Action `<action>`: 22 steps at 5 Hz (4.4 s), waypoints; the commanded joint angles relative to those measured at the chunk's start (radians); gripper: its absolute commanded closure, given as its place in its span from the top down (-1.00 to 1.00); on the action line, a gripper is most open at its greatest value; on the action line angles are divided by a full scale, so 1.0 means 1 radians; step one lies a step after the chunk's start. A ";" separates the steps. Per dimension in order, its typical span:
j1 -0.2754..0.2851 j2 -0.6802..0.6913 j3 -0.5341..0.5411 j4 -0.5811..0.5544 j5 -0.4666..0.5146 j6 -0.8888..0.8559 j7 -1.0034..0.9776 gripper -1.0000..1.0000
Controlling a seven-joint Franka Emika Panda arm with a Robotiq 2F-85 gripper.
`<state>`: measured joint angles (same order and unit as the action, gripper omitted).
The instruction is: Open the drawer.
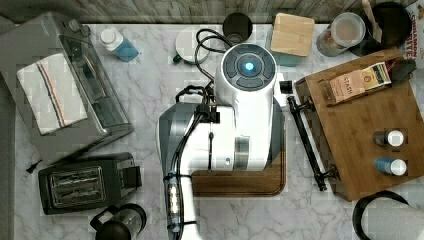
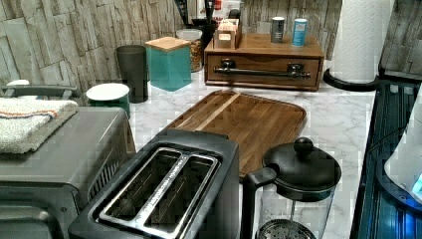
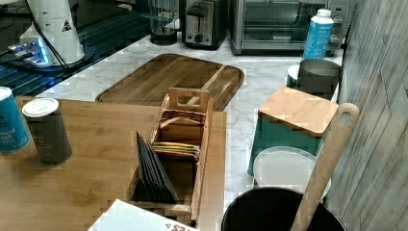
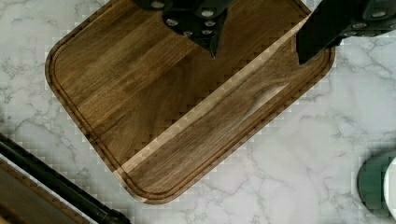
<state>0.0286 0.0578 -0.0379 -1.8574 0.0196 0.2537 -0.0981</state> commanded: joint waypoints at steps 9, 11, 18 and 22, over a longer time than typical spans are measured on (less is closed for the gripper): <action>-0.074 -0.218 -0.225 -0.520 -0.077 0.426 -1.321 1.00; -0.092 -0.206 -0.280 -0.555 -0.085 0.573 -1.485 1.00; -0.113 -0.122 -0.369 -0.688 -0.020 0.859 -1.639 1.00; -0.126 0.030 -0.327 -0.690 0.175 1.018 -1.799 1.00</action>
<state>-0.0985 0.0338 -0.3796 -2.5430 0.1328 1.2256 -1.7939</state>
